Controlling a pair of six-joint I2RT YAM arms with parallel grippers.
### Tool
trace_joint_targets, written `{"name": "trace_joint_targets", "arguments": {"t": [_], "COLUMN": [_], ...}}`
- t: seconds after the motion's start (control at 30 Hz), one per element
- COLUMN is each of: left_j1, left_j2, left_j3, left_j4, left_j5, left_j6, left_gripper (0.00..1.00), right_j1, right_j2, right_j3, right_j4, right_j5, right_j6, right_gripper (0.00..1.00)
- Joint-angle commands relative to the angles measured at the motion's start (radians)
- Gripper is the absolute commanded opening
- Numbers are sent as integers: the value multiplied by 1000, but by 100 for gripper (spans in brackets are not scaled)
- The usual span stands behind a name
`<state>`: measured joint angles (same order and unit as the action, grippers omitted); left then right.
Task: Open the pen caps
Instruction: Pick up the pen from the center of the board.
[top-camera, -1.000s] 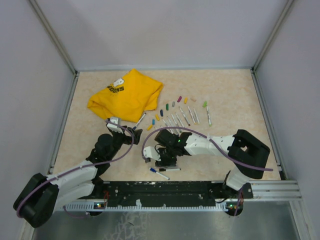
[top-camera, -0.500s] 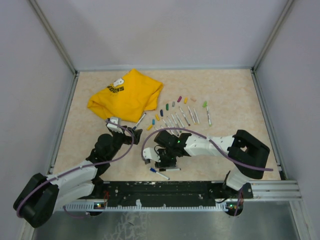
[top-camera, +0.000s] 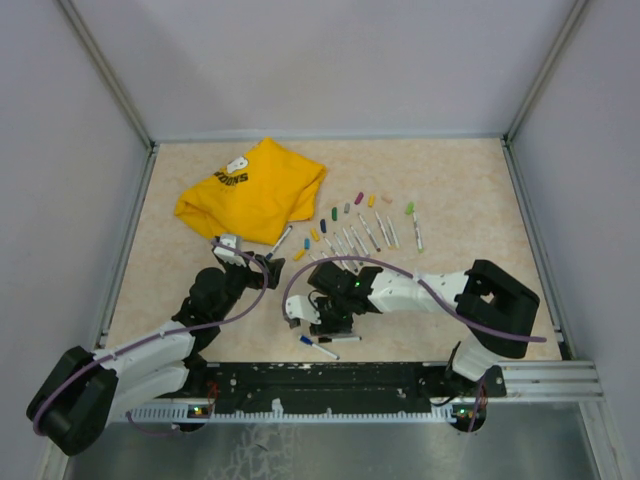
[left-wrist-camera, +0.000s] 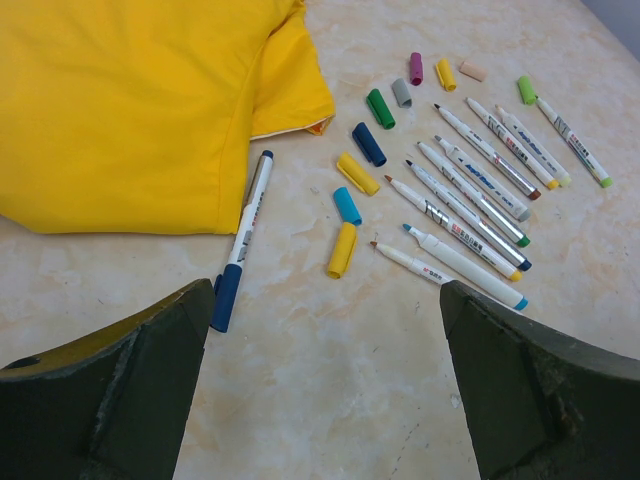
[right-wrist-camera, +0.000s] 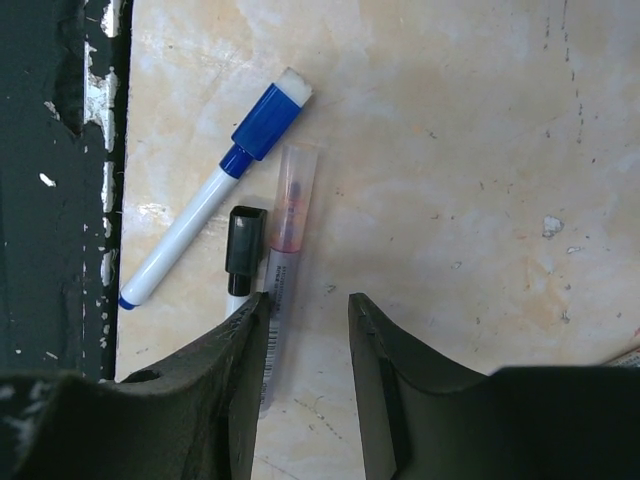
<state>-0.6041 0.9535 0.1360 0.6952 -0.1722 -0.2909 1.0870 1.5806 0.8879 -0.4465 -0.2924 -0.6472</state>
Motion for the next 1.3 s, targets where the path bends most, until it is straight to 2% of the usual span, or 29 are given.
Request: {"name": "trace_joint_targets", "arguments": {"t": [0.0, 0.43, 0.8, 1.27], "left_j1": [3, 3, 3, 3], "left_j2": [-12, -11, -10, -18], "left_j3": [21, 21, 21, 18], "left_j4": [4, 4, 3, 2], "left_j5": [9, 8, 8, 12], "left_j6": [-3, -3, -4, -7], "left_gripper": [100, 100, 100, 100], "right_j1": [18, 31, -11, -66], "right_j2": [4, 4, 4, 19], "right_j3": [-12, -18, -12, -4], "right_j4": [20, 32, 64, 70], "right_j5": [19, 75, 127, 124], "right_j6": [-17, -17, 32, 58], "right_gripper": [38, 35, 19, 7]}}
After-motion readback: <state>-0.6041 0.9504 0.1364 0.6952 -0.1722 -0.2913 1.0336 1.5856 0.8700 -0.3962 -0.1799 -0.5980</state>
